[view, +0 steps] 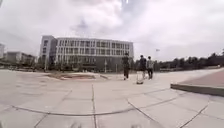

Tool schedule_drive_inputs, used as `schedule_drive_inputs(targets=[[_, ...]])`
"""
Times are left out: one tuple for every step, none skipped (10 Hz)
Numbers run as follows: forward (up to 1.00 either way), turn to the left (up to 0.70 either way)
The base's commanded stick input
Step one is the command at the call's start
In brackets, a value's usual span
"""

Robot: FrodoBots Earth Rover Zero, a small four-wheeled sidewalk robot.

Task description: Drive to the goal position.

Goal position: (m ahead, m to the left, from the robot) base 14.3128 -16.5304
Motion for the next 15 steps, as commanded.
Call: schedule_drive_inputs(targets=[[0.7, -0.03], [0.7, -0.03], [0.7, -0.03], [0.7, -0.03], [0.7, -0.03], [0.7, -0.03], [0.7, -0.04], [0.7, -0.11], [0.7, -0.22], [0.7, -0.22], [0.7, -0.13], [0.7, -0.06], [0.7, -0.04], [0.7, -0.04], [0.7, -0.18]])
